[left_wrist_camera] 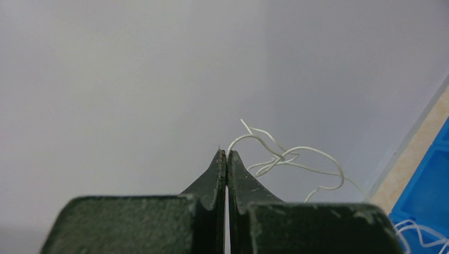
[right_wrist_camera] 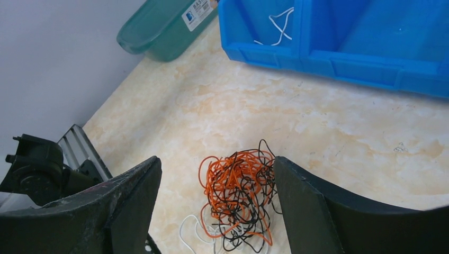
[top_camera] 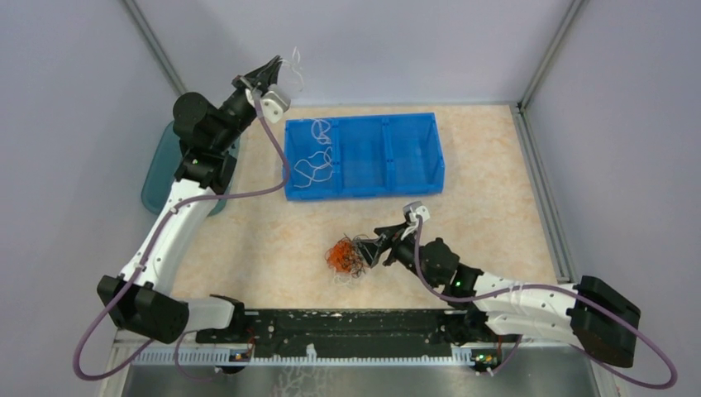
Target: Untangle the cables
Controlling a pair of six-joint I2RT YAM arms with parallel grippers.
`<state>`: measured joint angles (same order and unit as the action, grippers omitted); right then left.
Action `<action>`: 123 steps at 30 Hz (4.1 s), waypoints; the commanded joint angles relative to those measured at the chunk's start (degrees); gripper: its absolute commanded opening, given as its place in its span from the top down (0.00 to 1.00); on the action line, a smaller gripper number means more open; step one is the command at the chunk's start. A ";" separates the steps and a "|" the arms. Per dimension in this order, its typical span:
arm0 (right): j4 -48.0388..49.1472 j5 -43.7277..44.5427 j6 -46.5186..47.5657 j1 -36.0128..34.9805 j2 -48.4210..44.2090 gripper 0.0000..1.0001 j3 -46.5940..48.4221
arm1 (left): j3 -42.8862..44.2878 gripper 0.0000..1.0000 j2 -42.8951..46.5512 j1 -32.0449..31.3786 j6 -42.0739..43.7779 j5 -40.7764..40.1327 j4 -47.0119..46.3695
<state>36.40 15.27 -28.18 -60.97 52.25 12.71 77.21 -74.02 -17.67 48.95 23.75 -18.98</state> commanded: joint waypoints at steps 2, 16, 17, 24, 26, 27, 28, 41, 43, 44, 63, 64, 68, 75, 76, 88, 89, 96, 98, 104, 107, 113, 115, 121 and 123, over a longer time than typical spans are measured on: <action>1.70 1.96 -0.24 -0.29 -1.93 0.22 -0.80 | 2.56 1.00 -0.20 -0.69 -0.22 -1.45 -2.77; 1.49 1.49 -0.39 -0.31 -2.26 0.22 -1.03 | 0.85 1.00 -1.81 -0.86 -1.05 -3.96 -4.15; 1.48 1.52 -0.44 -0.34 -2.50 0.22 -1.10 | 0.39 1.00 -1.83 -0.84 -0.93 -4.04 -4.18; -0.35 2.48 -0.77 -0.29 -5.22 0.23 -1.81 | -0.84 1.00 -3.40 -0.92 1.79 -3.91 -4.54; -0.53 2.80 -0.80 -0.36 -5.71 0.23 -1.88 | 0.01 1.00 -4.21 -0.96 2.35 -4.48 -4.95; -0.54 2.90 -0.87 -0.30 -5.79 0.23 -1.96 | 0.65 1.00 -4.67 -1.07 2.35 -4.76 -4.88; -0.48 2.93 -1.02 -0.29 -5.84 0.23 -2.06 | 1.20 1.00 -5.07 -1.13 2.50 -4.91 -4.70; -4.60 3.07 -2.17 -0.30 -6.35 0.22 -1.29 | 5.79 0.96 -8.17 -3.16 1.52 -4.77 24.92; -7.91 3.01 -2.27 -0.29 -6.50 0.22 -0.07 | 7.27 0.96 -9.18 -3.16 1.96 -3.46 31.45; -9.53 2.76 -2.23 -0.29 -6.63 0.22 0.61 | 8.32 0.96 -9.99 -3.16 2.24 -3.03 34.88; -46.96 -2.37 -6.14 -0.13 -15.88 0.22 14.75 | 5.33 0.92 -14.98 -3.16 0.27 -10.51 46.52; -48.02 -2.31 -5.58 -0.12 -15.75 0.22 15.74 | 4.60 0.92 -15.01 -3.13 -0.03 -11.12 45.36; -50.92 -1.79 -5.56 -0.13 -15.46 0.22 17.54 | 2.58 0.91 -15.10 -3.16 -1.64 -14.59 39.41; -47.09 -0.39 -7.50 -0.11 -15.64 0.22 14.30 | 1.34 0.90 -16.01 -3.25 -3.93 -21.15 26.99; -46.59 0.24 -7.25 -0.11 -15.52 0.22 14.21 | 1.58 0.90 -16.33 -3.40 -3.95 -21.41 26.71; -48.60 2.97 -3.82 0.67 -10.90 0.20 20.88 | 6.69 0.20 -18.66 -4.82 -5.28 -16.33 42.61; -49.67 2.36 -3.42 0.62 -9.99 0.20 21.85 | 7.89 0.15 -18.74 -4.61 -5.70 -15.88 43.62; -49.53 -4.80 3.52 0.67 -5.99 0.26 22.58 | 16.06 0.08 -17.23 -3.86 -8.93 -7.61 56.79; -46.70 -8.44 7.45 0.67 -4.78 0.27 21.69 | 15.03 0.06 -15.29 -3.48 -10.86 -4.38 59.99; -38.04 -16.00 16.55 -0.80 6.05 0.21 21.15 | 3.94 0.02 -6.08 -1.13 -13.30 3.54 61.17; -36.11 -15.03 20.56 -1.15 13.34 0.14 23.01 | 0.30 0.02 -1.93 0.44 -12.79 6.10 61.56; -30.70 -14.77 27.00 -2.27 24.24 0.11 27.03 | -3.97 0.04 5.37 2.37 -12.50 10.72 63.04; -29.81 -14.20 27.42 -2.22 28.21 0.13 29.10 | -8.62 0.05 9.74 2.38 -12.76 11.20 59.69; -26.67 -9.41 21.68 -2.22 36.51 0.28 32.65 | -19.15 0.03 20.11 2.29 -4.46 15.06 56.29; -26.14 -6.39 18.80 -2.16 37.80 0.36 33.10 | -20.82 0.04 21.37 2.29 -1.94 15.89 57.02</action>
<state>5.50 3.44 -4.80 -62.67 87.99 43.16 59.09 -54.57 -15.38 41.04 35.40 39.55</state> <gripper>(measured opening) 0.699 0.968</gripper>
